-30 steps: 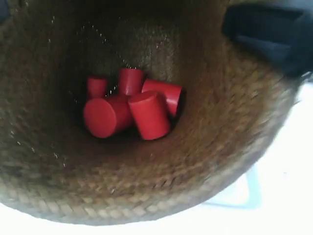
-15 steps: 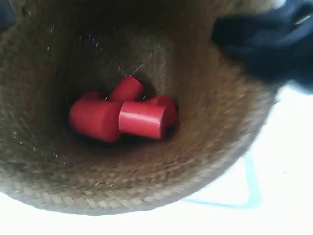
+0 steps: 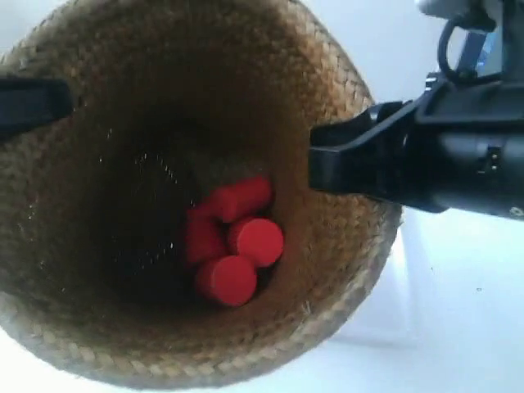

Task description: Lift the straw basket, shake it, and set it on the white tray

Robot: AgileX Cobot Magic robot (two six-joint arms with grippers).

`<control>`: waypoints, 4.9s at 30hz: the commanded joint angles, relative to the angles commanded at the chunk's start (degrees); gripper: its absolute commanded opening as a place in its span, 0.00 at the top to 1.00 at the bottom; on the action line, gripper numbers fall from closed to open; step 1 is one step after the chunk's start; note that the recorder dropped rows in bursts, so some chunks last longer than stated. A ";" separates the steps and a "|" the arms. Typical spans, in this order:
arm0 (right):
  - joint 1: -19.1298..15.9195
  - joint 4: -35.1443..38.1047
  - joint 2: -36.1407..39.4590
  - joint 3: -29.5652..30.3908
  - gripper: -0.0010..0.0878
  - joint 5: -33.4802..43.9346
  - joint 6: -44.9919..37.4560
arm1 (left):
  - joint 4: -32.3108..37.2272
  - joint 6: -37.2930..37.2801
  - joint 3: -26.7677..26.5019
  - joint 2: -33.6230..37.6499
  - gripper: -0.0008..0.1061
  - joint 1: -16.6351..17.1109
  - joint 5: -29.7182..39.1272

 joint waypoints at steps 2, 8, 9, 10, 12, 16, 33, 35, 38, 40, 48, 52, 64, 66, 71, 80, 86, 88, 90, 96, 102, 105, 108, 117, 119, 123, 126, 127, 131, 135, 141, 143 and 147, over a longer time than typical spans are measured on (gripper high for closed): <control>0.99 -2.03 -2.28 0.73 0.99 -1.70 -3.10 | 0.23 -0.52 -1.18 -1.68 0.99 0.00 -2.51; -2.18 -11.68 8.55 6.56 0.99 -1.90 1.77 | 2.26 -0.67 4.59 2.75 0.99 0.00 -10.78; -1.69 -8.76 7.86 5.08 0.99 -1.05 3.06 | 2.26 -1.68 3.22 1.90 0.99 0.00 -8.55; -0.65 -5.61 5.80 3.30 0.99 -0.94 2.53 | 2.26 -1.68 1.94 0.92 0.99 0.00 -5.97; 1.71 -3.20 1.87 0.89 0.99 -1.85 0.27 | 2.56 -1.68 -0.85 -1.64 0.99 0.00 -2.66; 0.85 -11.87 3.94 4.94 0.99 -4.79 -1.49 | 3.49 0.27 2.33 -1.33 0.99 0.00 -12.33; 2.29 -11.13 3.92 -2.47 0.99 3.50 4.80 | 5.65 0.56 -0.42 -0.63 0.99 0.00 -5.49; 3.66 -10.10 0.43 -3.95 0.99 1.65 3.25 | 5.91 0.56 -2.54 -2.34 0.99 0.00 -5.11; 2.98 -17.57 1.64 1.01 0.99 0.95 3.48 | 6.01 0.68 0.94 -1.00 0.99 0.00 -9.51; 1.31 -21.15 6.91 4.39 0.99 1.29 7.71 | 5.89 0.57 4.72 2.39 0.99 0.00 -12.44; 3.98 -13.52 -2.67 0.92 0.99 -1.56 5.74 | 5.73 0.58 -2.11 -2.95 0.99 0.00 -3.62; 1.12 -20.34 5.83 6.00 0.99 1.41 8.10 | 4.74 1.73 4.96 1.11 0.99 0.00 -11.45; 3.79 -15.64 0.41 -0.90 0.99 -0.46 10.87 | 2.33 4.59 -2.29 -2.54 0.99 0.00 -2.26; 3.67 -18.51 0.59 0.69 0.99 0.62 9.20 | 5.09 3.32 -0.31 -2.21 0.99 0.00 -5.72; 2.34 -19.08 5.97 2.62 0.99 4.78 13.99 | 5.30 0.65 3.45 0.57 0.99 0.00 -4.32; 2.34 -19.40 4.26 0.79 0.99 9.39 15.12 | 5.14 -3.26 2.54 0.43 0.99 0.00 -6.29; 2.34 -17.18 4.39 -0.37 0.99 12.29 16.81 | 7.05 -7.16 0.56 0.43 0.99 0.00 -7.00; 1.69 -19.76 7.85 -3.55 0.99 14.25 18.81 | 14.40 -13.76 -1.16 3.26 0.99 0.00 -14.15; -0.94 -24.31 14.95 -10.07 0.99 18.68 18.55 | 23.50 -19.86 -5.79 10.53 0.99 0.00 -18.90; -12.08 -19.72 36.91 -36.09 0.99 40.09 7.56 | 59.97 -51.41 -32.29 35.75 0.99 0.00 4.64; -17.78 -17.11 37.73 -38.62 0.99 50.71 3.38 | 69.27 -61.52 -42.46 40.46 0.99 -6.25 13.54; -19.91 -16.43 37.73 -38.62 0.99 54.70 0.62 | 71.31 -63.80 -43.77 42.52 0.99 -11.98 12.61; -22.61 -16.43 37.73 -38.62 0.99 54.70 -2.06 | 77.22 -69.33 -44.95 45.63 0.99 -17.15 12.37; -35.72 -12.25 37.49 -37.50 0.99 54.70 -9.76 | 83.52 -74.58 -52.44 56.21 0.99 -26.30 12.59; -38.19 -10.25 37.49 -36.66 0.99 54.70 -10.92 | 84.70 -74.91 -54.16 58.12 0.99 -26.77 12.70; -40.55 -7.53 37.49 -33.38 0.99 54.70 -10.69 | 84.09 -75.27 -56.25 60.80 0.99 -26.77 12.72; -40.57 -5.98 37.49 -30.54 0.99 54.70 -10.53 | 83.54 -75.14 -57.04 62.15 0.99 -26.77 12.72; -40.57 -5.86 37.49 -29.76 0.99 54.70 -10.53 | 83.54 -75.00 -57.19 62.48 0.99 -26.77 12.57; -40.57 -5.99 37.49 -27.07 0.99 54.70 -10.53 | 83.65 -74.89 -57.18 63.11 0.99 -26.77 11.30; -40.57 -6.00 37.49 -25.40 0.99 53.23 -10.53 | 83.65 -74.74 -57.18 63.75 0.99 -26.77 10.88; -40.57 -5.89 37.49 -24.46 0.81 50.12 -10.65 | 84.27 -74.42 -57.18 63.74 0.99 -26.77 11.76; -40.57 -5.89 37.38 -24.46 0.69 49.39 -10.65 | 84.27 -74.42 -57.18 63.74 0.95 -26.77 12.33; -40.57 -5.66 37.15 -24.46 0.32 48.65 -10.65 | 84.27 -74.42 -57.18 63.74 0.71 -26.77 12.87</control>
